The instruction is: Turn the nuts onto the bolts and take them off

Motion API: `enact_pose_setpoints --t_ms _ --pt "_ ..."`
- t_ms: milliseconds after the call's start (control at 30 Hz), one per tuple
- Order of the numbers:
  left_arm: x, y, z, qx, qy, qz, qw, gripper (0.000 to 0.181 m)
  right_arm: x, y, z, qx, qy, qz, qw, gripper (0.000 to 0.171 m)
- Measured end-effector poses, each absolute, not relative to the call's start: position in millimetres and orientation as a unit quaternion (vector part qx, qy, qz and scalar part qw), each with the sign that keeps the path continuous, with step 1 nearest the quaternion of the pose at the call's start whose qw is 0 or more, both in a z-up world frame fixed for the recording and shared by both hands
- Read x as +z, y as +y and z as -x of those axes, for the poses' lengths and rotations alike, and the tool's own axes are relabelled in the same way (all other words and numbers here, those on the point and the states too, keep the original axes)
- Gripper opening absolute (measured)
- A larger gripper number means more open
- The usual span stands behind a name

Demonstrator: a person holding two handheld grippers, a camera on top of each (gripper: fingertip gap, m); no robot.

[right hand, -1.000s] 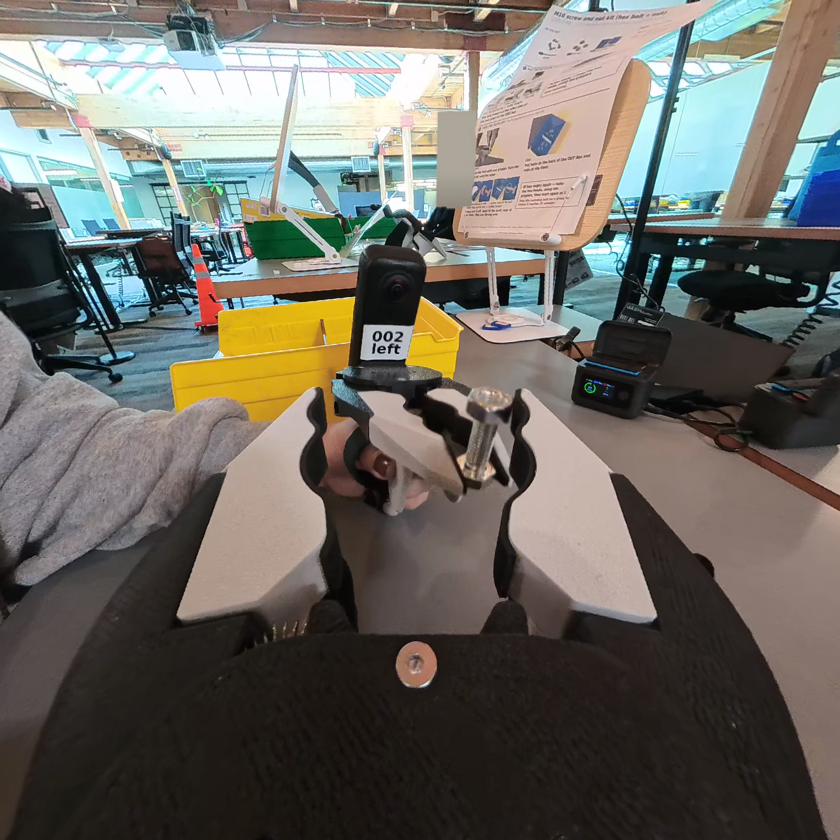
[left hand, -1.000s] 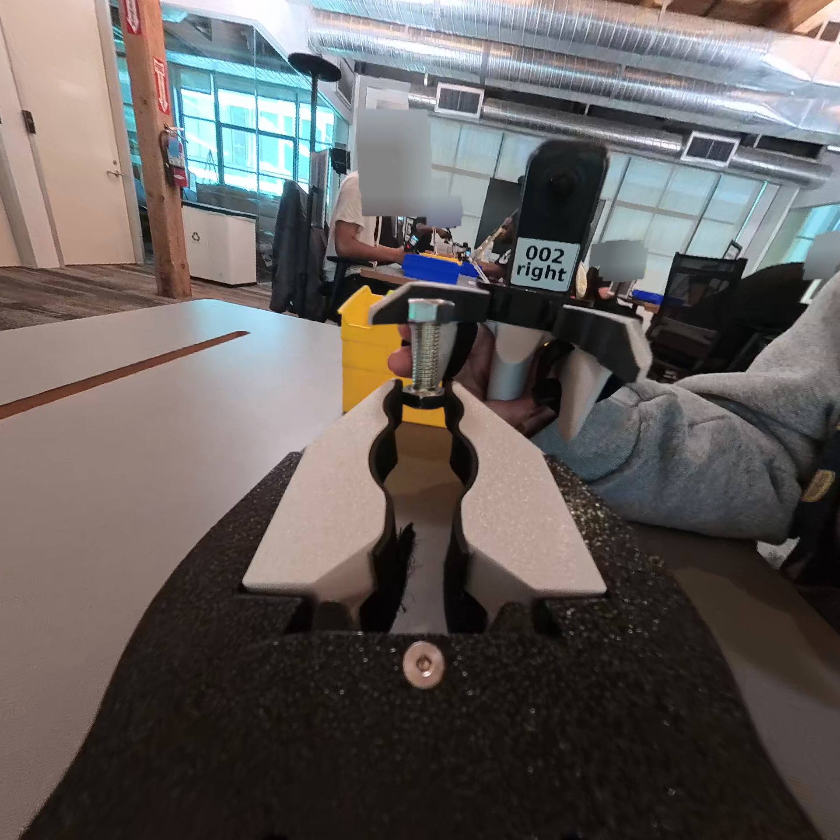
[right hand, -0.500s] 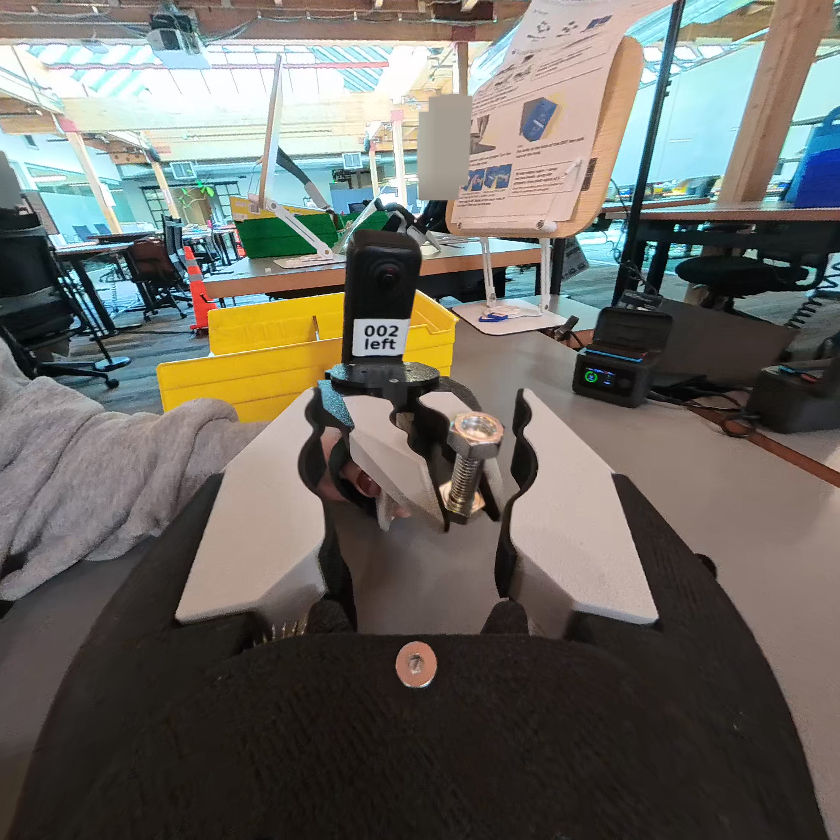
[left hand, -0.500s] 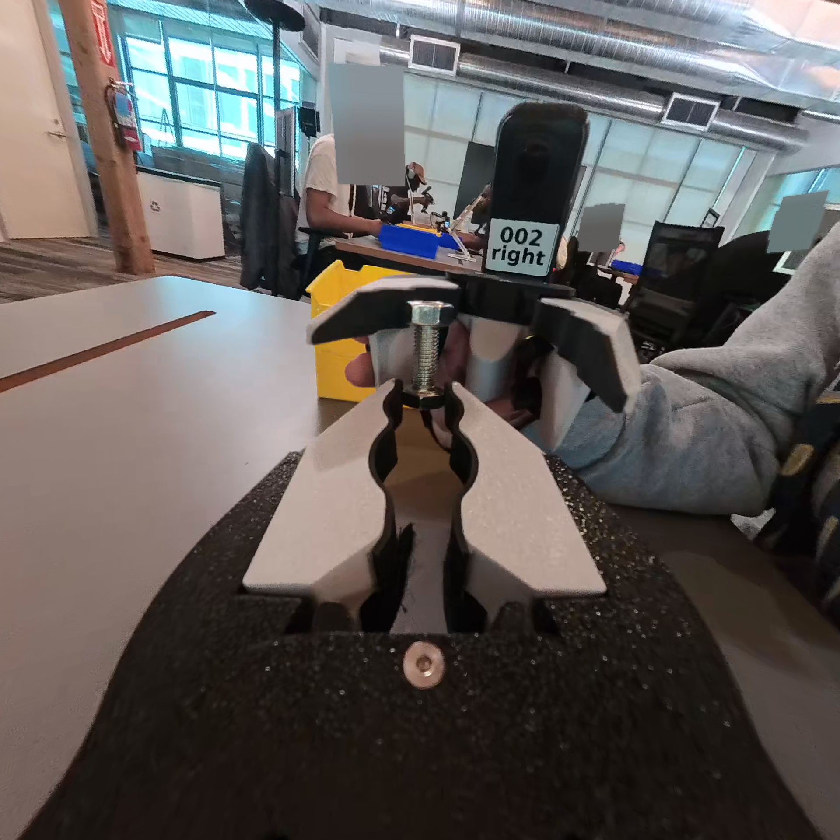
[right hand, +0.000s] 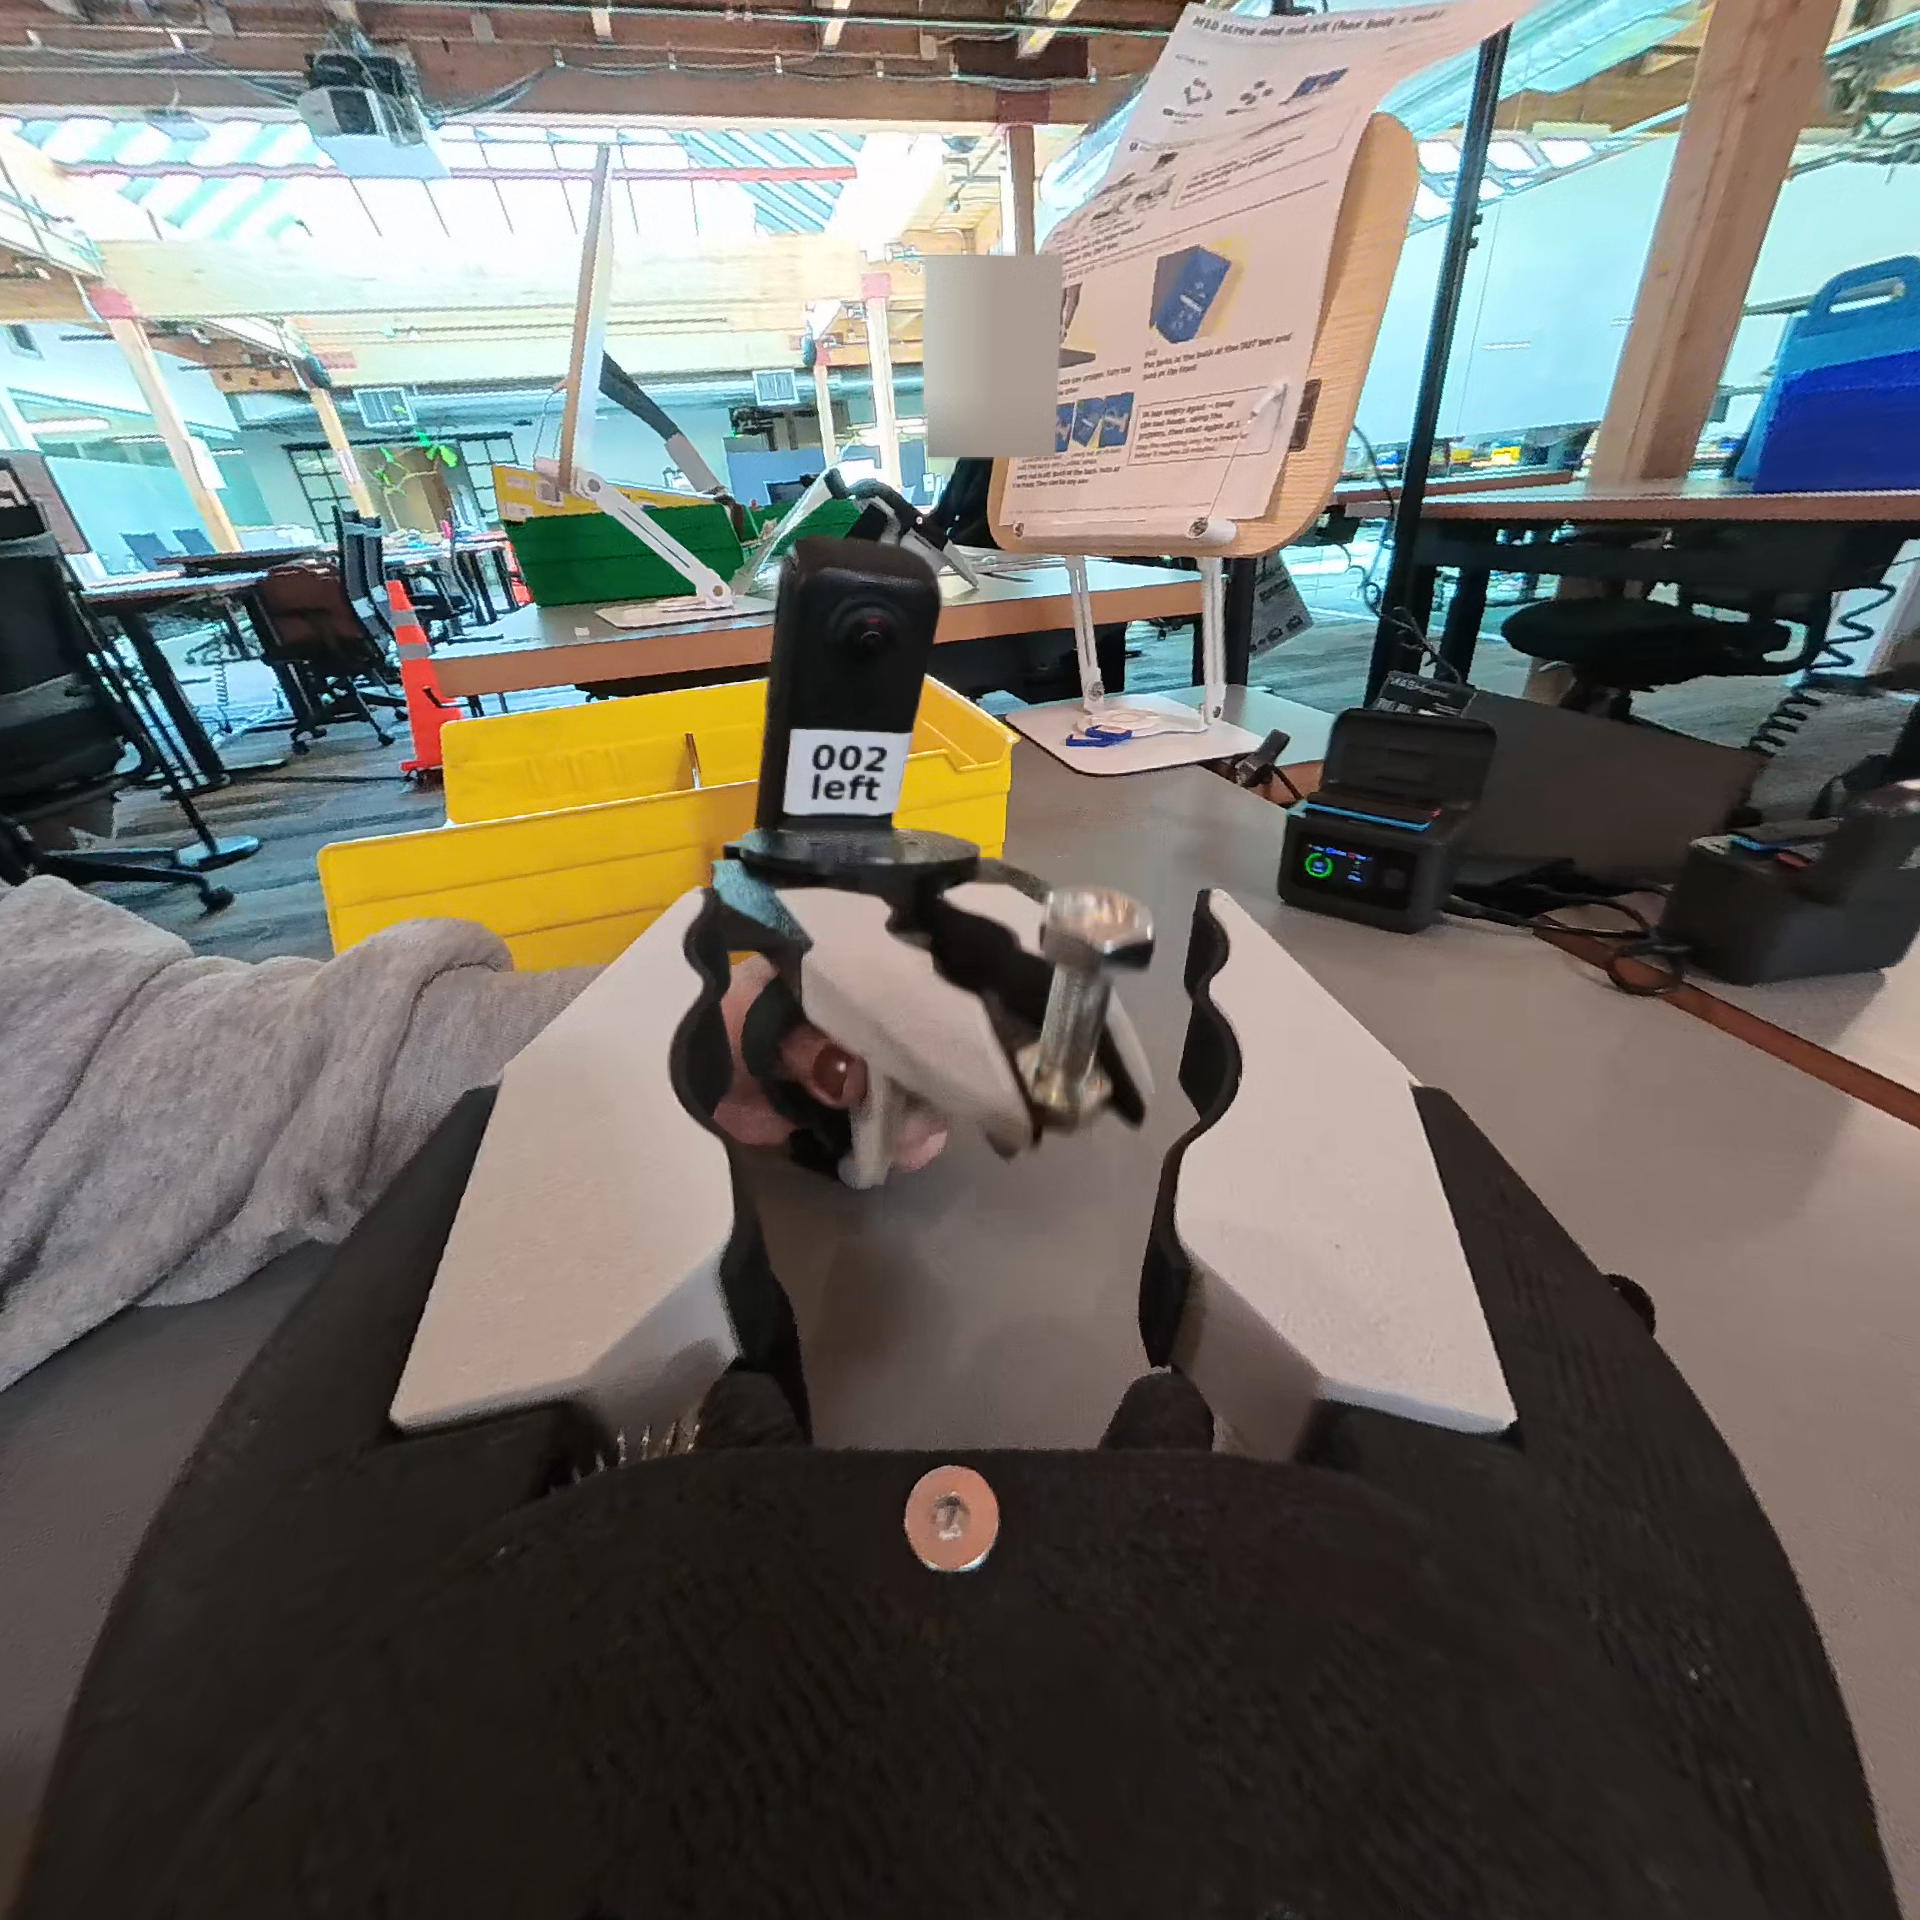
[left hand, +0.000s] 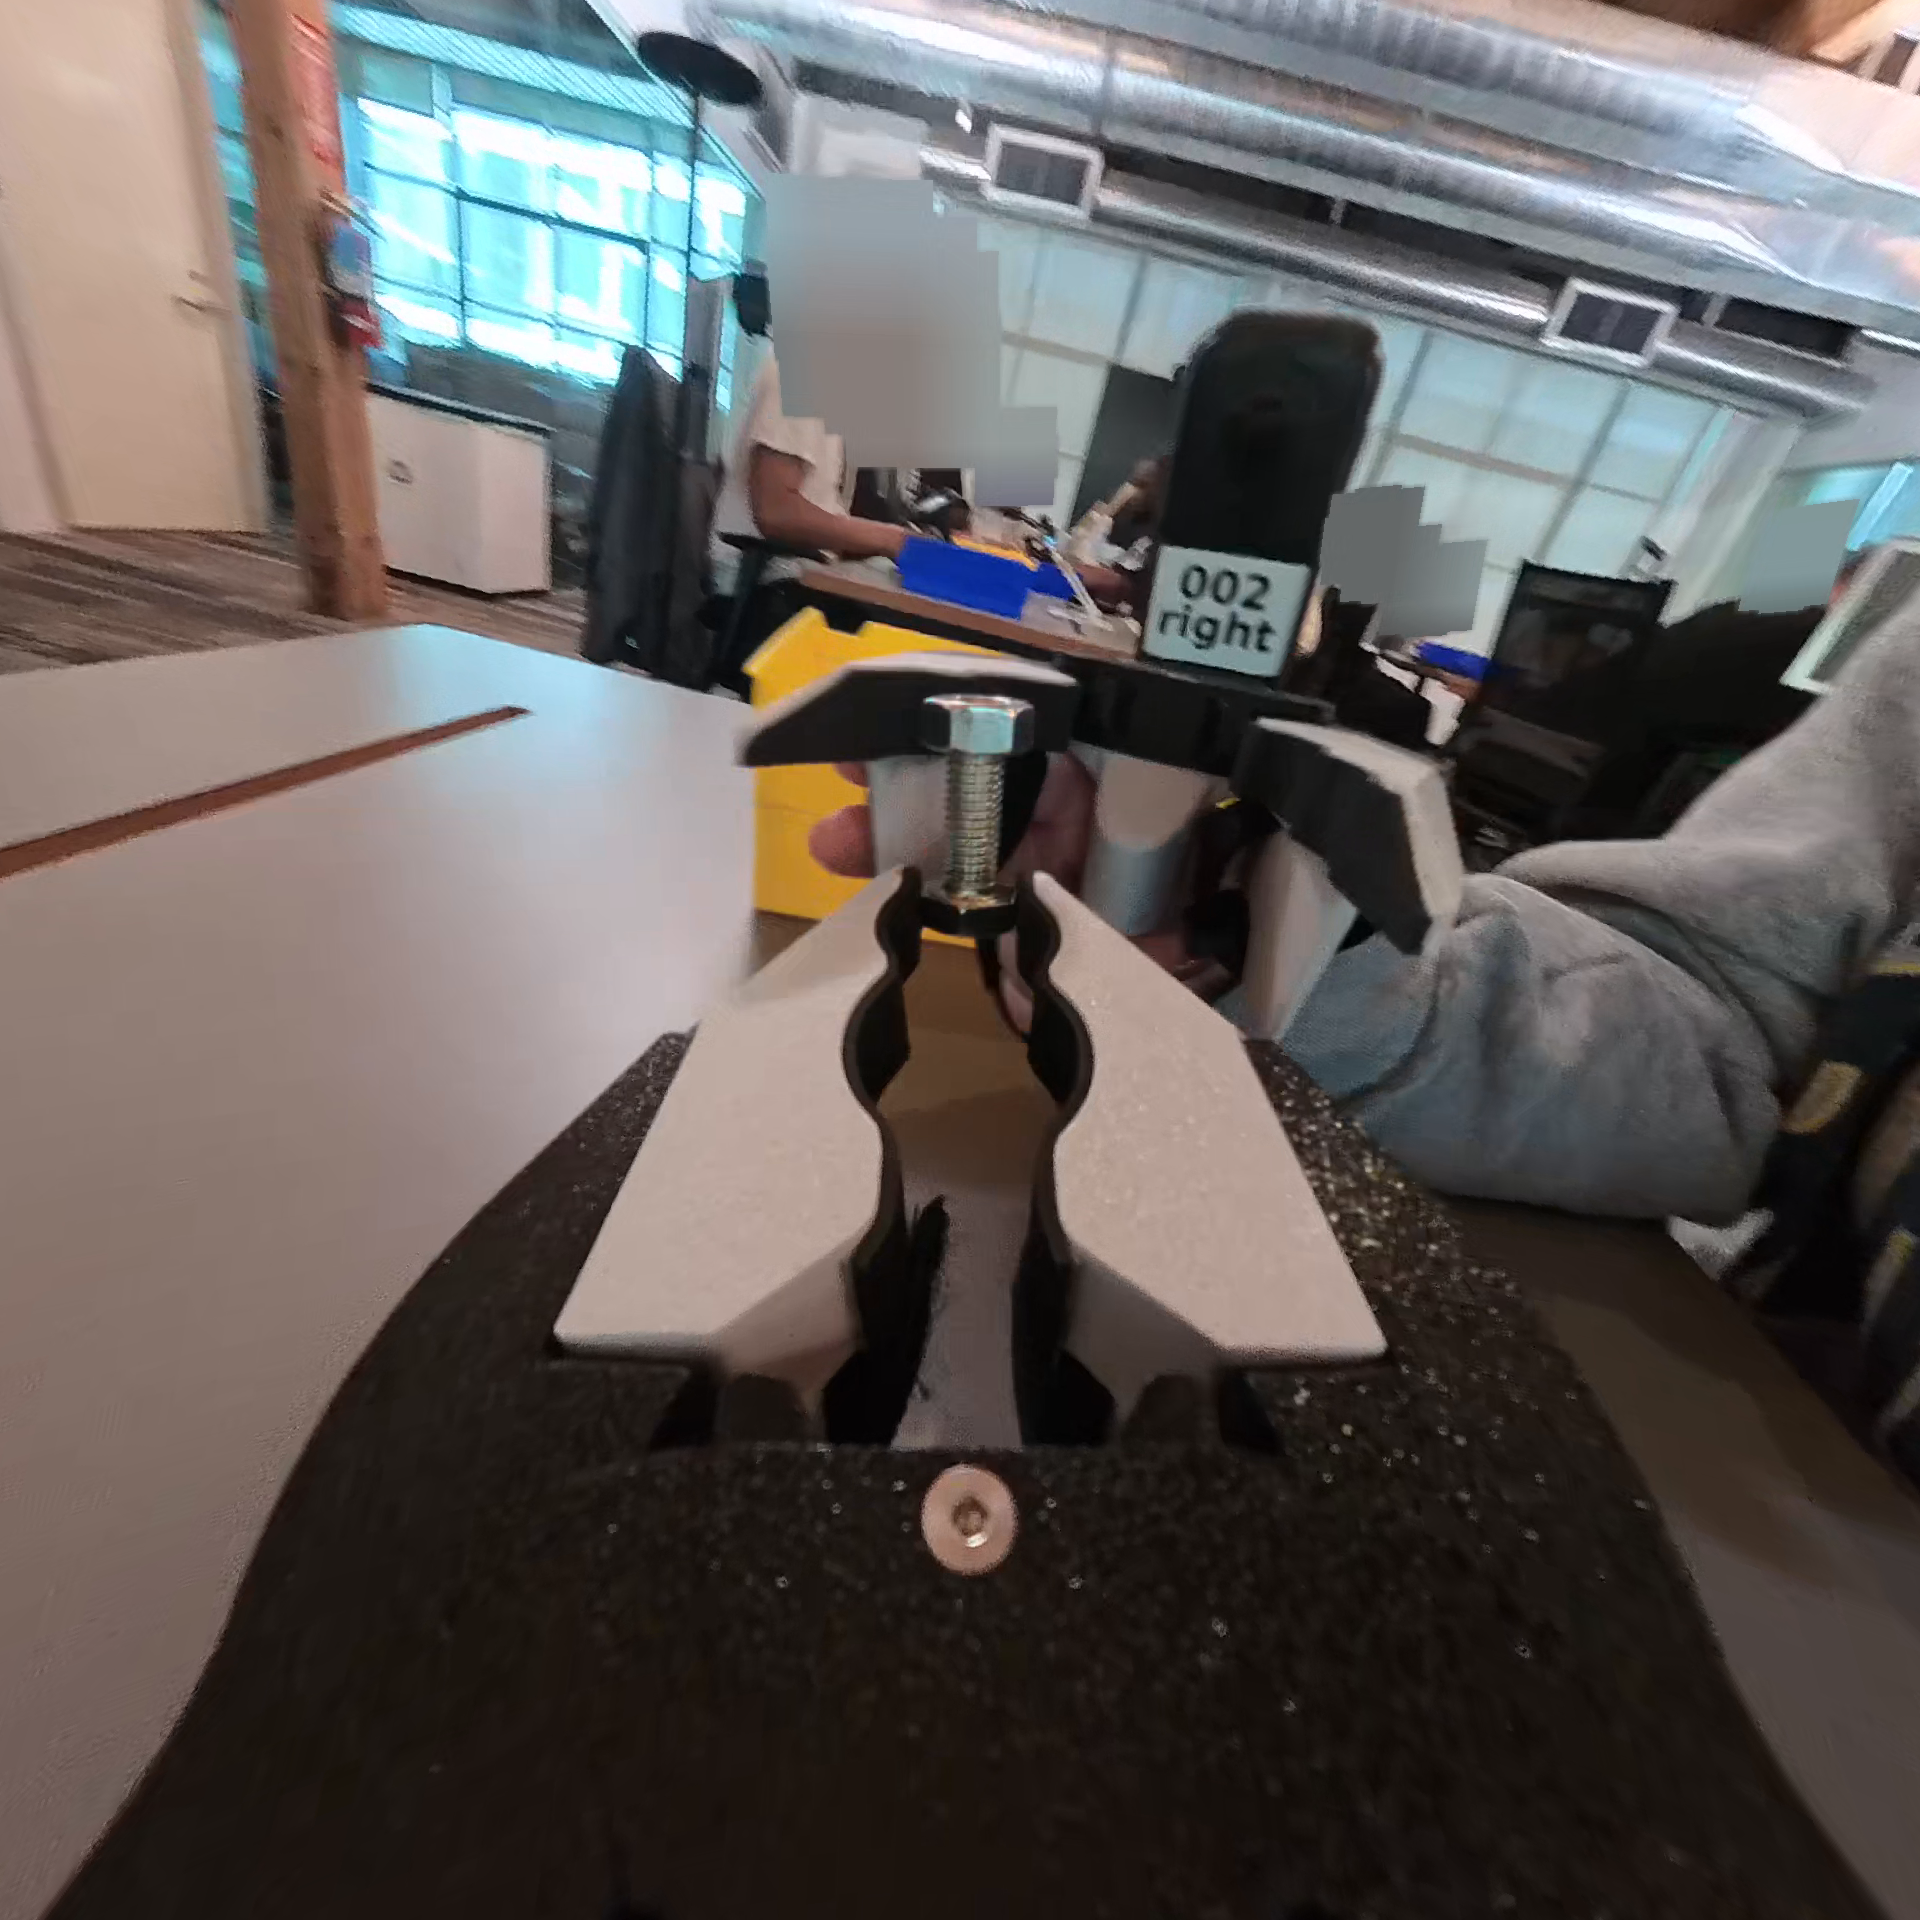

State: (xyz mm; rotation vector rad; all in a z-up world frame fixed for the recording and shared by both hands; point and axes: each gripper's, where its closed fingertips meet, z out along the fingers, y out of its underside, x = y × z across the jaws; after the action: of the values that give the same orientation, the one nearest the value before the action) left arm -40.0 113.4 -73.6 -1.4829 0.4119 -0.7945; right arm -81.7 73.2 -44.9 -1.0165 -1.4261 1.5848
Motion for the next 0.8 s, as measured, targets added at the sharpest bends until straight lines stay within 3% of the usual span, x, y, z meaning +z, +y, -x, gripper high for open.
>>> enact_pose_setpoints --t_ms 333,600,800 --pt "-68.2 115.9 63.9 -0.353 0.128 0.643 0.667 0.016 -42.7 74.3 77.3 0.637 -0.550 0.395 0.368 0.086" --pt "-75.5 107.1 23.5 -0.394 0.206 0.646 0.620 0.016 -42.6 66.0 79.8 0.644 -0.553 0.387 0.360 0.087" --pt "-68.8 108.5 61.0 -0.374 0.148 0.642 0.653 0.016 -38.7 67.5 74.0 0.653 -0.550 0.381 0.356 0.084"
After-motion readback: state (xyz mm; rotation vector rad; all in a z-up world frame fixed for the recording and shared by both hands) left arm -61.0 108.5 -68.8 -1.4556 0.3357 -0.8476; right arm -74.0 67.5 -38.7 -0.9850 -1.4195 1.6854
